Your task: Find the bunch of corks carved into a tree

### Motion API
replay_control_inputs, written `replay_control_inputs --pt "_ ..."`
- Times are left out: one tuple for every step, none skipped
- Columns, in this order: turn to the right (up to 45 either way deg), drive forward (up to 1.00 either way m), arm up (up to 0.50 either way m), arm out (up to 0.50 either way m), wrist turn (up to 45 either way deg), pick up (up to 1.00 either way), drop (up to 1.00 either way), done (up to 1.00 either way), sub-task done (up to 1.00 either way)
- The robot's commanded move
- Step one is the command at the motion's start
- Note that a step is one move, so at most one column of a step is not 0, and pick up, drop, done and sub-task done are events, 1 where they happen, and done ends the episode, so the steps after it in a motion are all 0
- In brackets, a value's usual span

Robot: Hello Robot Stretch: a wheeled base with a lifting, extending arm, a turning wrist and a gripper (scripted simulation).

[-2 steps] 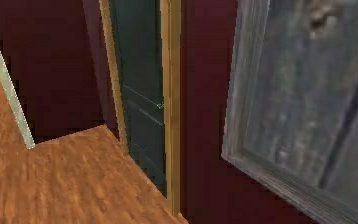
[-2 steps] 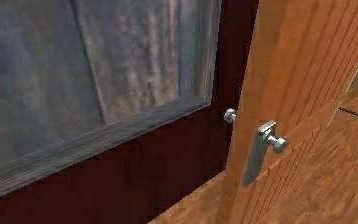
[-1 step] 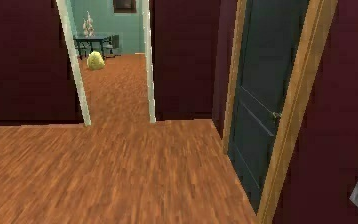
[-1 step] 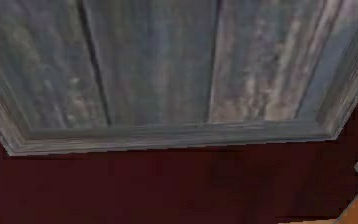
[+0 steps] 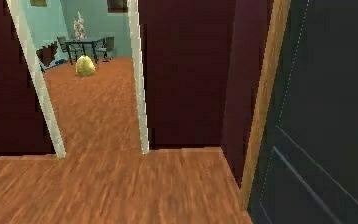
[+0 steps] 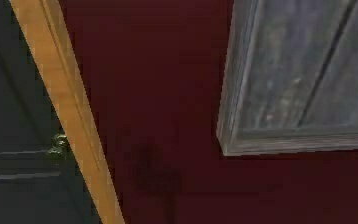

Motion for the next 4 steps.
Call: replay_control_inputs --pt "-42.0 0.0 0.0 0.0 0.0 0.0 0.0 0.0 0.0" --pt "0.0 0.45 0.0 0.0 0.0 0.0 0.0 0.0 0.0" --pt "-45.0 0.0 0.0 0.0 0.0 0.0 0.0 0.0 0.0" --pt "-6.0 0.0 0.0 0.0 0.0 0.0 0.0 0.0 0.0"
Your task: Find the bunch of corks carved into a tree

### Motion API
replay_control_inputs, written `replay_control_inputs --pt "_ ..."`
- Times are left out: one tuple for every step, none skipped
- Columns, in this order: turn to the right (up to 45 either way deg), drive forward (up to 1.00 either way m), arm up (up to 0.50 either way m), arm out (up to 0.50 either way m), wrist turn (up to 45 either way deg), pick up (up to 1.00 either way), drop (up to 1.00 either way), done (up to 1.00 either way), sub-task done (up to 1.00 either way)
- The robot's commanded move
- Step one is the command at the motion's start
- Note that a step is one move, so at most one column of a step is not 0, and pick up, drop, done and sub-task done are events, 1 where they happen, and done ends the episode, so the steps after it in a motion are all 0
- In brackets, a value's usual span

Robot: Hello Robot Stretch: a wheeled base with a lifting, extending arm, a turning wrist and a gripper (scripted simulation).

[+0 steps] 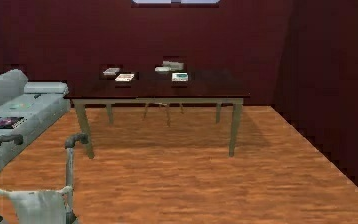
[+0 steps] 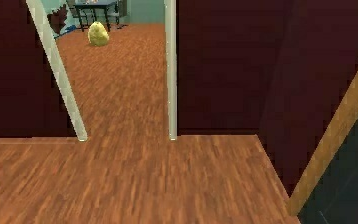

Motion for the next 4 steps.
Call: replay_control_inputs --pt "0.0 1.0 0.0 0.0 0.0 0.0 0.0 0.0 0.0" --pt "-6.0 0.0 0.0 0.0 0.0 0.0 0.0 0.0 0.0" --pt "0.0 0.25 0.0 0.0 0.0 0.0 0.0 0.0 0.0" --pt "-45.0 0.0 0.0 0.0 0.0 0.0 0.0 0.0 0.0"
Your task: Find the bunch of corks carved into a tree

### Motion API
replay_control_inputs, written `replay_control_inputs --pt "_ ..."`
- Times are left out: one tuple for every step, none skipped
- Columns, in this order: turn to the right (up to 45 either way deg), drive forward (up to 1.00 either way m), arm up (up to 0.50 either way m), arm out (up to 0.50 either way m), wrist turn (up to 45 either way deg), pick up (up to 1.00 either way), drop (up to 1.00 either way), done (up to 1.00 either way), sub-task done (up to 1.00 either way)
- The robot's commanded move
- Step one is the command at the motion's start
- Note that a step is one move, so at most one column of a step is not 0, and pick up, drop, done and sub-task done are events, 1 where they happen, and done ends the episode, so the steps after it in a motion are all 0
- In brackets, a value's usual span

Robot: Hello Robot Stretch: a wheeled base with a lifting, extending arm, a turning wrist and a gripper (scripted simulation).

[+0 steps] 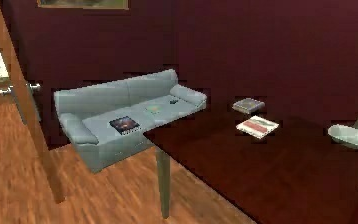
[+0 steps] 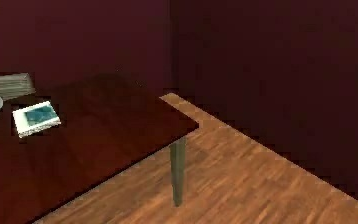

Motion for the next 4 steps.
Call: replay_control_inputs --pt "-36.0 0.0 0.0 0.0 0.0 0.0 0.0 0.0 0.0" --pt "0.0 0.3 0.0 0.0 0.0 0.0 0.0 0.0 0.0" --pt "-45.0 0.0 0.0 0.0 0.0 0.0 0.0 0.0 0.0" --pt "-45.0 0.0 0.0 0.0 0.0 0.0 0.0 0.0 0.0"
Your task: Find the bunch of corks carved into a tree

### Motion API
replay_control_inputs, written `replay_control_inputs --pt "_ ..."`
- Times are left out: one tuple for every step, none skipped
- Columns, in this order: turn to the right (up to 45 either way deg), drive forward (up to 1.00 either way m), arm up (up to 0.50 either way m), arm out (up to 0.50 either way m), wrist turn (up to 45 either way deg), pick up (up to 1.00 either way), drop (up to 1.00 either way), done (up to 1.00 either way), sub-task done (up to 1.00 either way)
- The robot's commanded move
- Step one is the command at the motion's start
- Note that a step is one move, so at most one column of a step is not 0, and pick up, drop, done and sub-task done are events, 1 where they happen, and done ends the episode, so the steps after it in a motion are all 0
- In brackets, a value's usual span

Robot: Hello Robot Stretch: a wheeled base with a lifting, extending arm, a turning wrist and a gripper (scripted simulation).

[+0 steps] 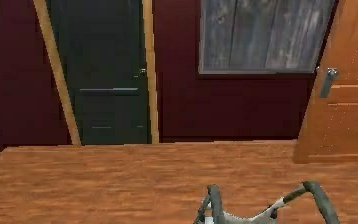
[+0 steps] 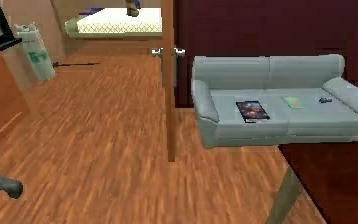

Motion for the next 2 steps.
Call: replay_control_inputs --pt "-45.0 0.0 0.0 0.0 0.0 0.0 0.0 0.0 0.0" --pt "-24.0 0.0 0.0 0.0 0.0 0.0 0.0 0.0 0.0"
